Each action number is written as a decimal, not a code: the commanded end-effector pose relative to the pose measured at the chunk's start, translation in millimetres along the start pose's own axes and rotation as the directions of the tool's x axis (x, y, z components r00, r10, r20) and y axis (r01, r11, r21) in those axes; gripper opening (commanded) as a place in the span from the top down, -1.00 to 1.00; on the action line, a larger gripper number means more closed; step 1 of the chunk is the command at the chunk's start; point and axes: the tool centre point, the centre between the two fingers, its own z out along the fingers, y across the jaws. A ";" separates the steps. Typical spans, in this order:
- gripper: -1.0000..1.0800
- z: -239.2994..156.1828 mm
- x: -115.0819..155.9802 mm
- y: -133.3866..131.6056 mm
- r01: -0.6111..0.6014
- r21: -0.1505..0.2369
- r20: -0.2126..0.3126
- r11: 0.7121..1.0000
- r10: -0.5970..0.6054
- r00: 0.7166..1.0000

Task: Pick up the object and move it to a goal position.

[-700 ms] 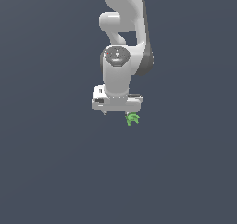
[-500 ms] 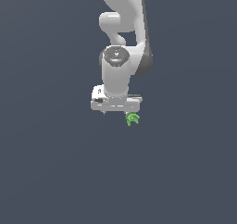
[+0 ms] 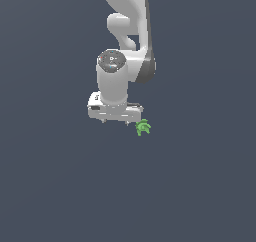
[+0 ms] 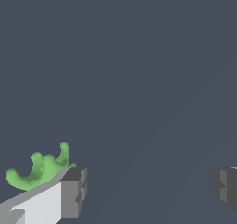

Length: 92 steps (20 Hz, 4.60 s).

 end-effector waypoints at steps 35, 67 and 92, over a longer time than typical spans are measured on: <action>-0.92 73.2 -59.6 -127.7 0.361 0.029 -0.056 0.932 -0.360 0.931; 1.00 88.1 -59.7 -134.3 0.365 0.029 -0.058 0.930 -0.363 0.930; 1.00 -152.8 -69.4 -173.5 0.367 0.029 -0.058 0.930 -0.365 0.929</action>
